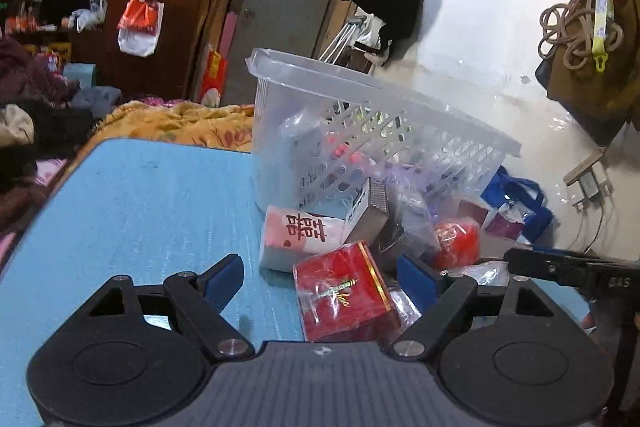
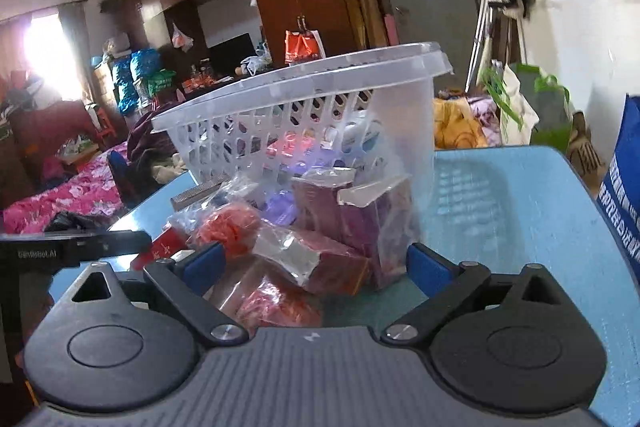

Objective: Organize objects
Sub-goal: 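Grasp the red packet with the left gripper while the right gripper reaches into the pile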

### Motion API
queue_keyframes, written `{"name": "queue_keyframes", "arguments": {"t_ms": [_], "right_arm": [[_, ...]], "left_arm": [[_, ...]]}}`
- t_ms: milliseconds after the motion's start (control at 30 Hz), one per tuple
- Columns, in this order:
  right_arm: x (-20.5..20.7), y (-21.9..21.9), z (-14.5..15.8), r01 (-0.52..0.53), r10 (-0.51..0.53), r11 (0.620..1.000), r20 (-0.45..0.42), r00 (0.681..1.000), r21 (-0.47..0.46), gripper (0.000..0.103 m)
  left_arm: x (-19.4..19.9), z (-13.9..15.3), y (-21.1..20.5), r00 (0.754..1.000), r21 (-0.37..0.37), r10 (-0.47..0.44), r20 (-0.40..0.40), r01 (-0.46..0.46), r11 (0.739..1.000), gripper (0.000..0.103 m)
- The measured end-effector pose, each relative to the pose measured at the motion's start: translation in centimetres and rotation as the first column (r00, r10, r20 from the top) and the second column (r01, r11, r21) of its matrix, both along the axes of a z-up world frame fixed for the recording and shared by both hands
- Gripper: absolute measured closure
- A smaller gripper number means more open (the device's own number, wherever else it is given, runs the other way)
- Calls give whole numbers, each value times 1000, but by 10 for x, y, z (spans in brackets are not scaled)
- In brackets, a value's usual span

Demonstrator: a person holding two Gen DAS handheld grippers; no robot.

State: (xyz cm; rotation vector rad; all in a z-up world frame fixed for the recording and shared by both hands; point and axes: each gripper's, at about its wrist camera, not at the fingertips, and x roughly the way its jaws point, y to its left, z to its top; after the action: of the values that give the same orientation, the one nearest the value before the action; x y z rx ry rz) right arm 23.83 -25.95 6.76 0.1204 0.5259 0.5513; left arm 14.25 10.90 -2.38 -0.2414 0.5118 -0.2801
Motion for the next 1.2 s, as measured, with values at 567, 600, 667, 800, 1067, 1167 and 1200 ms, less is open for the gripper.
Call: {"name": "queue_keyframes", "arguments": {"t_ms": [567, 600, 667, 800, 1067, 1167, 1200], "right_arm": [[-14, 4, 0, -13, 12, 1000, 105, 994, 8, 37], [-16, 4, 0, -10, 9, 1000, 120, 993, 10, 37], [-18, 5, 2, -10, 8, 1000, 140, 990, 12, 37], [-17, 6, 3, -2, 1, 1000, 149, 989, 10, 38], [-18, 6, 3, 1, -2, 1000, 164, 986, 9, 39], [-18, 6, 2, -6, 5, 1000, 158, 987, 5, 44], [-18, 6, 2, -9, 9, 1000, 153, 988, 3, 45]], "left_arm": [[-2, -13, -13, 997, 51, -45, -57, 48, 998, 20], [-4, -13, -13, 998, 54, -45, -48, 48, 997, 21], [-6, -13, -14, 999, 60, -37, -33, 38, 997, 30], [-9, -13, -17, 1000, 84, -24, -16, 26, 996, 49], [-10, -11, -20, 1000, 124, -5, -3, 5, 992, 47], [-13, -10, -27, 1000, 177, -8, 14, 5, 984, 48], [-14, -9, -28, 1000, 188, -8, 19, 5, 982, 49]]}}
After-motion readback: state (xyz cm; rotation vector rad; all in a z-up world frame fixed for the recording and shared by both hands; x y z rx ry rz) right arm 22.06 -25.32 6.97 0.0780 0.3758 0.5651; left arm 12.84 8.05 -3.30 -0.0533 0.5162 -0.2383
